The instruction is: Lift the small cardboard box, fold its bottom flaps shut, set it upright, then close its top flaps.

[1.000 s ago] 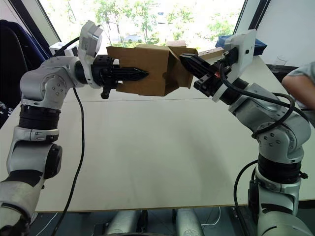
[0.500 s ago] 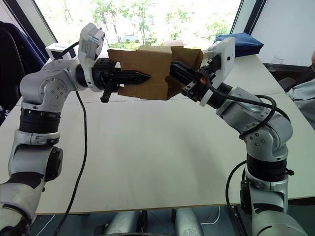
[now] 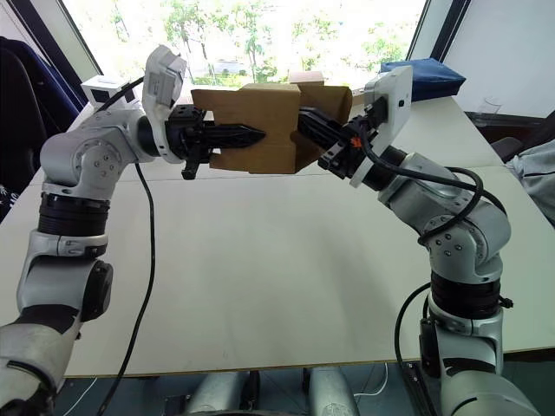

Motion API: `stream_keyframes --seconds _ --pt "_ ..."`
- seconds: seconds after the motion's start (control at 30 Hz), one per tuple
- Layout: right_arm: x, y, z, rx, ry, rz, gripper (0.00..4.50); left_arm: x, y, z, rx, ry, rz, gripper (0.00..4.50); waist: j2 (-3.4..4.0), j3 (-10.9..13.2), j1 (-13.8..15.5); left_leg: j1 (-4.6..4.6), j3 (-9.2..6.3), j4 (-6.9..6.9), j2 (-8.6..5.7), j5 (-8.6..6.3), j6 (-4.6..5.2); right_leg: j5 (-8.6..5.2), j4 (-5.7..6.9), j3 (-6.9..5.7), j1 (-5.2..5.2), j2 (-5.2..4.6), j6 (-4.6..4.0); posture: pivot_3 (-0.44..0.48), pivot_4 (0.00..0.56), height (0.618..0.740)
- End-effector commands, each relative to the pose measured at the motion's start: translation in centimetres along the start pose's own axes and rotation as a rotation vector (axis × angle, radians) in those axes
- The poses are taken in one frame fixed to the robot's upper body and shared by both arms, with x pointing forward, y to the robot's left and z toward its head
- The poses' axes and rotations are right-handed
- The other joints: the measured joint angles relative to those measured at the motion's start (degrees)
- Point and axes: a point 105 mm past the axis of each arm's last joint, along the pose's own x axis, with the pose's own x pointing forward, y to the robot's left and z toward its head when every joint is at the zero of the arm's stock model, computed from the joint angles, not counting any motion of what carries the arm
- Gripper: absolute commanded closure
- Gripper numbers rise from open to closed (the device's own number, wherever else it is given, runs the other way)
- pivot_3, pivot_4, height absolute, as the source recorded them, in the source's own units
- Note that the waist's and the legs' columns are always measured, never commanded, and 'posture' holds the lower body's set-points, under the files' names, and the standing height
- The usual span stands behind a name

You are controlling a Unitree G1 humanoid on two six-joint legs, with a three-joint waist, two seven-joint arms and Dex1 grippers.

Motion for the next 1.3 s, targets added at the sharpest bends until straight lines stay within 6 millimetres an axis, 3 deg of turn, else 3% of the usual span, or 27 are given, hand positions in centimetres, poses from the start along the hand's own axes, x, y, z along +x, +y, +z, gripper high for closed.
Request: stream_keyframes --seconds 0.03,0.2,0.37,0.5,0.73,1.3 --pt "-1.3 0.6 1.1 -0.054 -0.011 0.014 4.37 -0.4 0.1 1.3 0.050 -0.031 0.015 4.50 0.00 0.00 0.02 0.00 0.00 0.00 0.00 0.00 0.00 0.00 0.00 0.00 0.00 0.00 0.00 0.000 0.150 0.740" --pt "-4.1 0.4 0.5 -0.036 0.056 0.003 4.37 -0.6 0.2 1.3 0.048 -0.034 0.021 4.50 0.00 0.00 0.14 -0.02 0.00 0.00 0.00 -0.01 0.03 0.00 -0.02 0.00 0.00 -0.01 0.00 0.000 0.150 0.740" --pt "-5.8 0.2 -1.8 0.016 0.148 -0.033 4.37 -0.5 0.1 1.4 0.044 -0.043 0.011 4.50 -0.02 0.01 -0.08 -0.02 0.00 0.00 0.01 -0.02 0.04 0.00 -0.01 0.00 0.00 0.00 0.00 0.000 0.150 0.740" --pt "-5.5 -0.7 -3.0 -0.004 0.169 -0.087 4.37 -0.2 0.0 1.5 0.042 -0.047 0.002 4.50 -0.01 0.01 -0.06 0.01 0.02 0.00 0.02 -0.02 0.04 0.00 0.01 0.01 0.00 0.03 0.00 0.000 0.150 0.740" --pt "-4.0 -0.5 -3.6 -0.038 0.159 -0.060 4.37 0.0 -0.4 1.6 0.039 -0.049 -0.011 4.50 -0.01 0.02 0.01 0.00 0.02 0.01 0.01 -0.02 0.03 0.00 0.00 0.01 0.00 0.02 0.00 0.000 0.150 0.740" --pt "-1.5 1.2 -2.4 0.006 0.059 0.058 4.37 0.1 -0.8 1.3 0.028 -0.045 -0.016 4.50 -0.01 0.02 0.01 0.00 0.00 0.01 0.01 -0.01 0.02 0.00 0.00 0.00 0.00 0.02 0.00 0.000 0.150 0.740"
